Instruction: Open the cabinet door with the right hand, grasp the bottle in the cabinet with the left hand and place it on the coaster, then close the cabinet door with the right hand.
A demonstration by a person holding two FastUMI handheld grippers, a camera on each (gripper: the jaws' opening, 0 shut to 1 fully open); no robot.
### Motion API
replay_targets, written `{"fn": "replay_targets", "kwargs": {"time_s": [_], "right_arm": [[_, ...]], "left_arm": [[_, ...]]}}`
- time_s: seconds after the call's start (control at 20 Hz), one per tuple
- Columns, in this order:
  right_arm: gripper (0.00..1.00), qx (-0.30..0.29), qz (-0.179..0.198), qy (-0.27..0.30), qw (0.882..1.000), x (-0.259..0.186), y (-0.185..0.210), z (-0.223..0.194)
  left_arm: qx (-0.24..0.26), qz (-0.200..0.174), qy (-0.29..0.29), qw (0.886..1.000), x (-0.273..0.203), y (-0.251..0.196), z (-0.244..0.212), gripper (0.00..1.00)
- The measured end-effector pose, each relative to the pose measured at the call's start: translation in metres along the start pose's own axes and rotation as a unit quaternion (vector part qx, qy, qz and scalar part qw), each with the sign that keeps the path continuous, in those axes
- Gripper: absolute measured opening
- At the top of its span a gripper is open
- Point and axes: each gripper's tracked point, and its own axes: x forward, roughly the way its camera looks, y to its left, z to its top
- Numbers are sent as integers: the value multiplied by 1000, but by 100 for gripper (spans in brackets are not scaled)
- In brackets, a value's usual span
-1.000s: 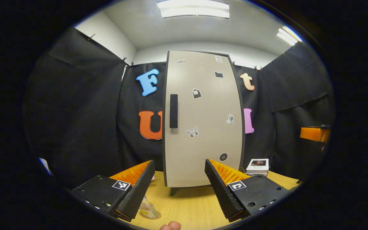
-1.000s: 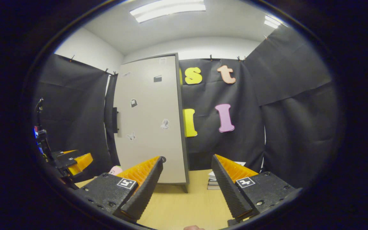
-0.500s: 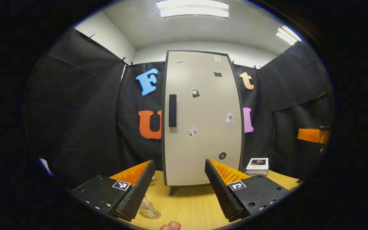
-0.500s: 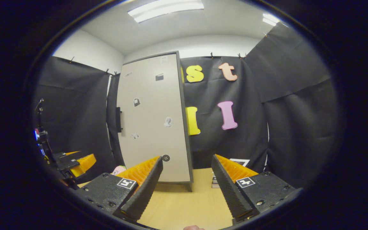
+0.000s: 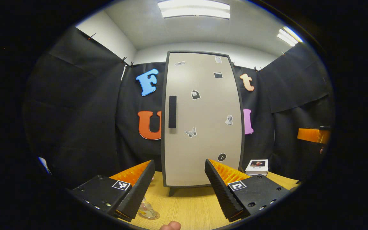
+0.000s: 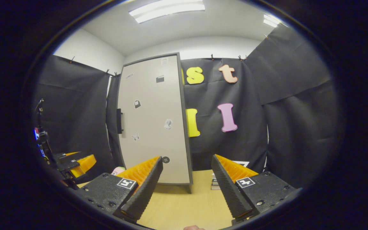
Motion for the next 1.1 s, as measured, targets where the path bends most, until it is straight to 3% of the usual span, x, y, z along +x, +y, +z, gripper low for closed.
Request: {"fn": "replay_targets", "kwargs": {"time_s": [0.25, 0.3, 0.75, 0.8, 1.1], "right_arm": [[95, -1, 2, -6, 1000, 1, 3, 4], [99, -1, 3, -6, 1000, 2, 3, 3], [99, 3, 4, -1, 1000, 3, 6, -3], [95, 4, 4, -2, 1000, 3, 6, -2], [99, 9, 11, -7, 1000, 5, 11, -2]], "left_arm": [[1, 1, 3, 1000, 1, 2, -2, 95], [2, 1, 3, 1000, 0, 2, -1, 95], [3, -4, 4, 1000, 3, 1, -1, 95], [3, -6, 4, 1000, 4, -1, -1, 95], [0, -15, 3, 1000, 5, -10, 1, 95]]}}
